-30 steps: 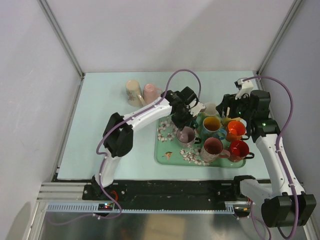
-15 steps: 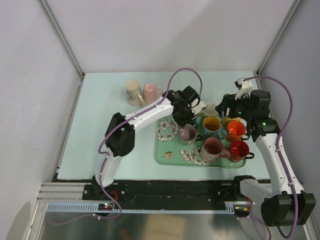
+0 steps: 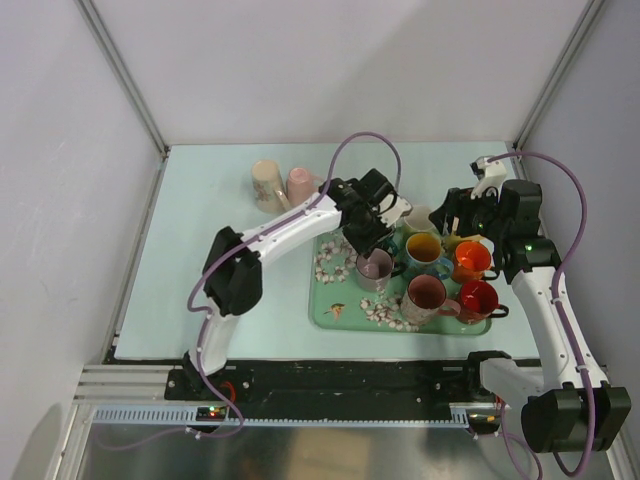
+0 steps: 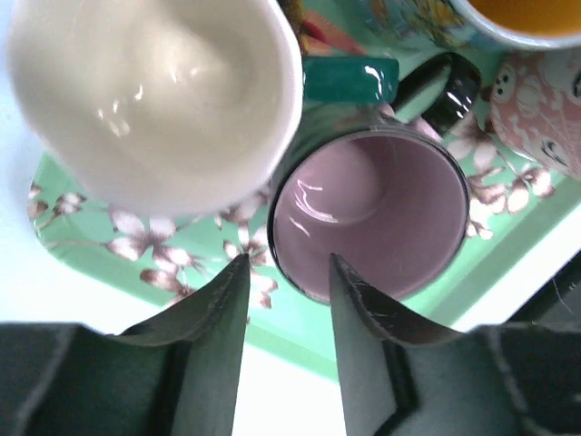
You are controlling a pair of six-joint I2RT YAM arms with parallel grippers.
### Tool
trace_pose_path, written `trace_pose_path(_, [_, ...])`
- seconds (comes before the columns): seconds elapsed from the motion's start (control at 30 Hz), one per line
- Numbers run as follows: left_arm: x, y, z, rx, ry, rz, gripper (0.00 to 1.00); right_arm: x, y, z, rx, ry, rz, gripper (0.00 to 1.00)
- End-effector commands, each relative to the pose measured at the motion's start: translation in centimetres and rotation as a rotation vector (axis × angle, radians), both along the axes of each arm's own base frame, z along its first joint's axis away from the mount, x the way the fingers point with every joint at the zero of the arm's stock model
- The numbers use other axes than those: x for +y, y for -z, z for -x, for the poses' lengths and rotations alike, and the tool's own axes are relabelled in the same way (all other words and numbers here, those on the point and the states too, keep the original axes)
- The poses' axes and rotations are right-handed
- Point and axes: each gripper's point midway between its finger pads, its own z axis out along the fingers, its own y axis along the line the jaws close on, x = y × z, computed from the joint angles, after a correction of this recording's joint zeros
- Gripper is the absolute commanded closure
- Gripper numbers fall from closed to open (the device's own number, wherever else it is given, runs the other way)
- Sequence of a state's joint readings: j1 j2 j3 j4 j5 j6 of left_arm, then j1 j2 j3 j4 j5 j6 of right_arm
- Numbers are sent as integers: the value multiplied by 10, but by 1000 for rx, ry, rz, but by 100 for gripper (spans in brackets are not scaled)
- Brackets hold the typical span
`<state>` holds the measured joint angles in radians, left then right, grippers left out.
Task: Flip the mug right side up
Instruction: Place the cup on the tray, then move the cup to the center of the board.
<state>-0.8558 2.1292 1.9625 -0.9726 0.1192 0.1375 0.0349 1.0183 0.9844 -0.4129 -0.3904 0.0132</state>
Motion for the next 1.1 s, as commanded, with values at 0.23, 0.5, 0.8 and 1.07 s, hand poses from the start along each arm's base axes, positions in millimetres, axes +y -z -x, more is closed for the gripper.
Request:
trace_pose_path(0.23, [113, -187, -18, -413, -152, 167, 10, 8, -14, 15, -63, -152, 90, 31])
trace_pose_path(0.5, [208, -199, -111, -512, -422, 62, 0, 16, 10, 54, -20, -323, 182, 26])
trace_pose_path(0.8, [185, -165, -223, -528, -483, 91, 16, 30, 3, 54, -35, -343, 108, 25])
trace_pose_path(1.07, [177, -112, -275, -468, -488, 202, 20, 19, 11, 56, -19, -285, 86, 25])
